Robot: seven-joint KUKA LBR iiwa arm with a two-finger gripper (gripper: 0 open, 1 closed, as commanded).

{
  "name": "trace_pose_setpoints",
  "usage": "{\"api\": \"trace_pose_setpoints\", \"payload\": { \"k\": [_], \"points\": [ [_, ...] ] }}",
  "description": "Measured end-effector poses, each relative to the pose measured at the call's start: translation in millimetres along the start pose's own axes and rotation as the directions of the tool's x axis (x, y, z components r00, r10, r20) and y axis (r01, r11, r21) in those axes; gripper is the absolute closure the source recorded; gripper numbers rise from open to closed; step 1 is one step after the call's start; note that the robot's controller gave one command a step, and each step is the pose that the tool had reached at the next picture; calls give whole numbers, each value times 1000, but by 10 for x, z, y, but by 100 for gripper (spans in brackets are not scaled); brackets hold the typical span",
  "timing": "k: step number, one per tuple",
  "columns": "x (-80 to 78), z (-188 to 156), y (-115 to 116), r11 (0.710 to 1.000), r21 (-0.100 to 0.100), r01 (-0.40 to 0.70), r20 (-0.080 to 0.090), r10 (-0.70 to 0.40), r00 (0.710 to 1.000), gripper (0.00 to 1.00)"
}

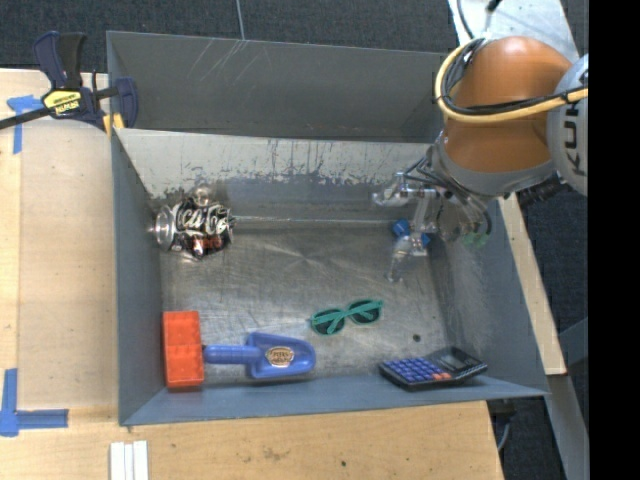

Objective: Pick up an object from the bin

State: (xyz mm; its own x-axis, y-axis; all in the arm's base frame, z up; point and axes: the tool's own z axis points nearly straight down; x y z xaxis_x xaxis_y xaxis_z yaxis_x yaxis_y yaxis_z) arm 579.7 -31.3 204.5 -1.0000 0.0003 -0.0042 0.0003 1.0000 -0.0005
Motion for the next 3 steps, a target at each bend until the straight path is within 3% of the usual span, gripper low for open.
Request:
{"api": "trace_pose_setpoints", "payload": {
  "k": [1,2,3],
  "points": [
    [174,547,142,998,1,61,4,-61,998,0],
    [497,660,348,985,-2,170,-8,-170,985,0],
    [353,565,338,932,-1,362,0,-362,932,0]
  ]
}}
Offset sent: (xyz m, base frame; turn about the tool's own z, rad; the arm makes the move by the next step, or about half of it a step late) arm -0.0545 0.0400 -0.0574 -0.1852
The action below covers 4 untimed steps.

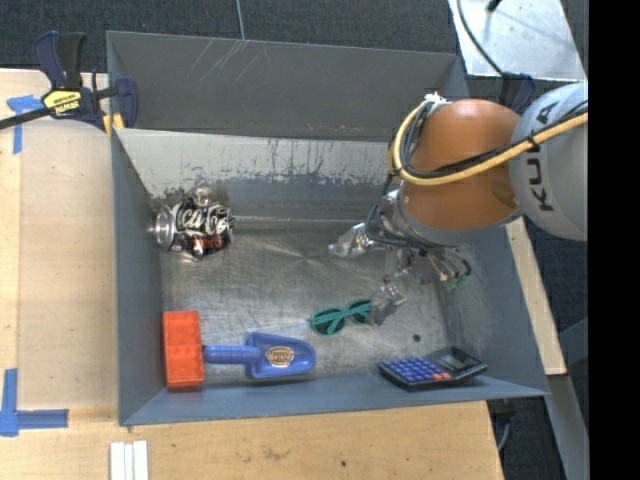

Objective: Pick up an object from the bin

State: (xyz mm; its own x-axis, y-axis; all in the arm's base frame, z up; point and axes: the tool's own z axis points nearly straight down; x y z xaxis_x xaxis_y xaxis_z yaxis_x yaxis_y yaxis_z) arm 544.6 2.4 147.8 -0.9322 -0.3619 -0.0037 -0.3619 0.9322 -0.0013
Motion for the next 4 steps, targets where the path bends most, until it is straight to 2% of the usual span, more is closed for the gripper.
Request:
{"api": "trace_pose_setpoints", "payload": {
  "k": [1,2,4],
  "points": [
    [-26,614,9,994,3,108,4,-108,994,0],
    [-158,813,-11,963,16,268,28,-268,963,100],
    [-145,732,-8,955,13,296,22,-296,955,100]
  ]
}}
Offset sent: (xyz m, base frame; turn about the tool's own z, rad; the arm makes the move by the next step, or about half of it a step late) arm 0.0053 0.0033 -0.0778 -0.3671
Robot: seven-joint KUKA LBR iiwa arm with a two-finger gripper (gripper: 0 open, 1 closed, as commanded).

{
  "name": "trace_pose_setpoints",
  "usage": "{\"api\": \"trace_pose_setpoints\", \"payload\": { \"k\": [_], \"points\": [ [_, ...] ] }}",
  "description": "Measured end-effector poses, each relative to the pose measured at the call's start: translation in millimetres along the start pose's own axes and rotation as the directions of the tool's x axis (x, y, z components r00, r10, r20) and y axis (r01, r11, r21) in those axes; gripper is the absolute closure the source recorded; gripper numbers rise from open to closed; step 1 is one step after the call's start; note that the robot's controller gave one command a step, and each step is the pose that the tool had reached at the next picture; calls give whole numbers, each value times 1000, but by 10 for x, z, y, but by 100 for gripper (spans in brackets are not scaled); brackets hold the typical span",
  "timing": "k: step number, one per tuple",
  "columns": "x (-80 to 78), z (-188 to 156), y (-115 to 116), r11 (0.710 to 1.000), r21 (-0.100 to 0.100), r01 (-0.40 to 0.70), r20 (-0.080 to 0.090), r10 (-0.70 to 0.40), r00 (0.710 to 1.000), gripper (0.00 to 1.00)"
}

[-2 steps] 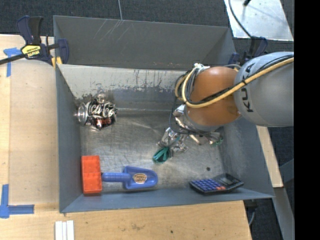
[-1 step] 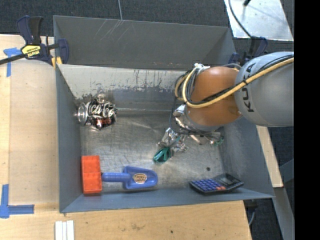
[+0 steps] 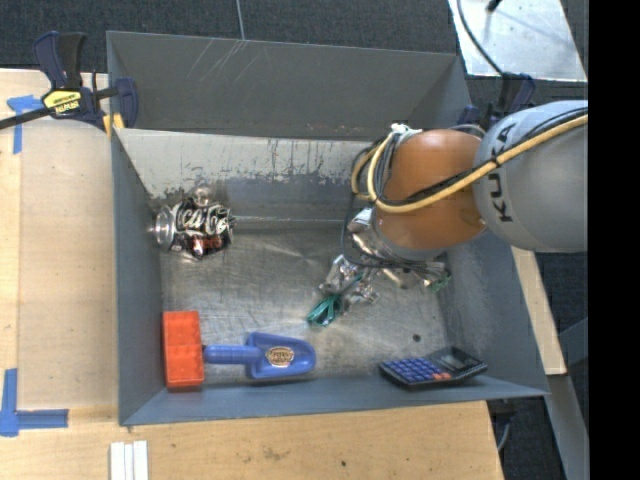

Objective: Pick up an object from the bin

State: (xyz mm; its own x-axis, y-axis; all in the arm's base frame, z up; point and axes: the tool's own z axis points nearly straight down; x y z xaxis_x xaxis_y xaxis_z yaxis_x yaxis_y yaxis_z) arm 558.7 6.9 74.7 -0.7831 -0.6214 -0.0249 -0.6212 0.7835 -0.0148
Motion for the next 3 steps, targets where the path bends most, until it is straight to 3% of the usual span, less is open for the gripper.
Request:
{"api": "trace_pose_setpoints", "payload": {
  "k": [1,3],
  "points": [
    [28,-188,15,1000,-10,-5,-18,5,1000,100],
    [27,-547,15,1000,-13,-7,-21,6,1000,100]
  ]
}}
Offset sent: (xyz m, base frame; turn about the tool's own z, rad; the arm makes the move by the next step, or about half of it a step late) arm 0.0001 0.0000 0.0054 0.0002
